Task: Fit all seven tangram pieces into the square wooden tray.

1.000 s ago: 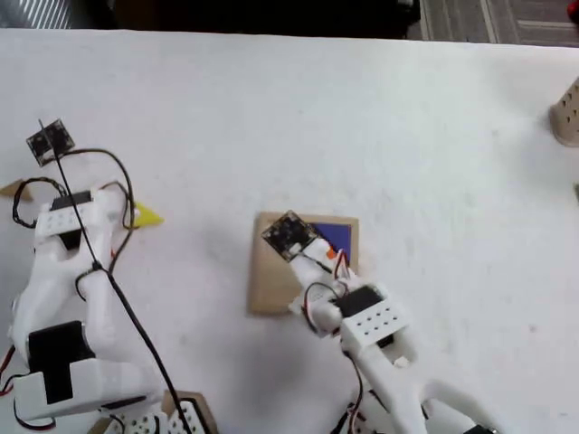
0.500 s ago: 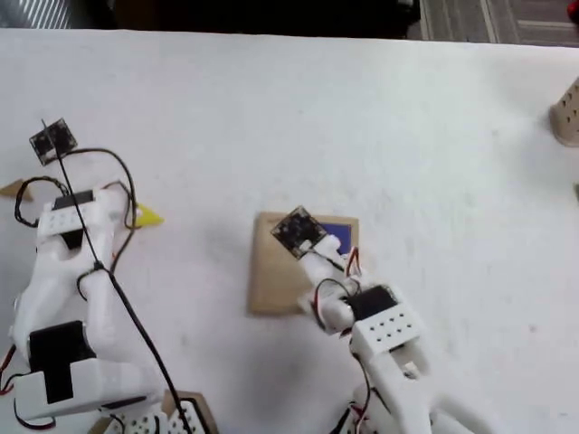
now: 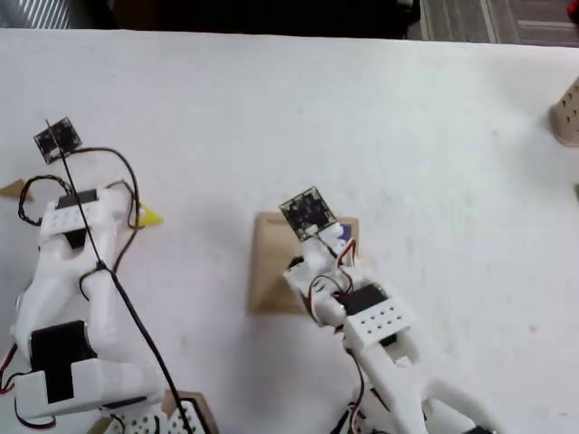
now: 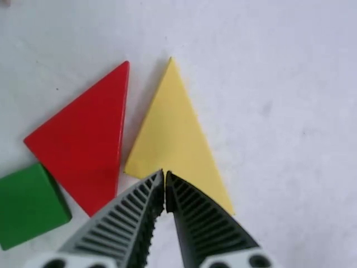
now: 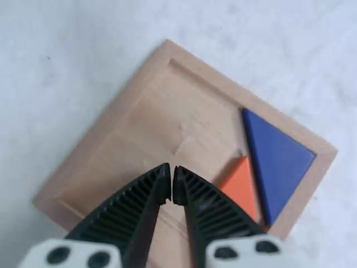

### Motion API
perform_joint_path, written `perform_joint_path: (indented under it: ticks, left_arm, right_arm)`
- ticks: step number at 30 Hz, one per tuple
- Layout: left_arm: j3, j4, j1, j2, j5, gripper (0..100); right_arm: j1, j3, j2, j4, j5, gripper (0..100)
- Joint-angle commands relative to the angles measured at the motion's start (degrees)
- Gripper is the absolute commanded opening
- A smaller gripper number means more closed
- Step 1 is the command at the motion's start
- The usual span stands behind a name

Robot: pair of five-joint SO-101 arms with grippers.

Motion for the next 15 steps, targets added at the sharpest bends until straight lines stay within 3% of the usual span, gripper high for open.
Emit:
perform_joint_path:
  ticks: [1, 5, 15]
  left_arm:
    - [-2.2, 0.3, 0.8, -0.1, -0.7, 2]
    - [-2.1, 0.4, 0.7, -0.1, -0.7, 2]
    - [-2.1, 0.4, 0.7, -0.1, -0.7, 2]
  right_arm:
    - [2.1, -3.1, 3.7, -0.3, 2.7, 2.0]
    - [5.4, -3.3, 4.0, 3.0, 7.2, 2.0]
    - [6.8, -3.2, -4.6, 13.1, 7.6, 2.0]
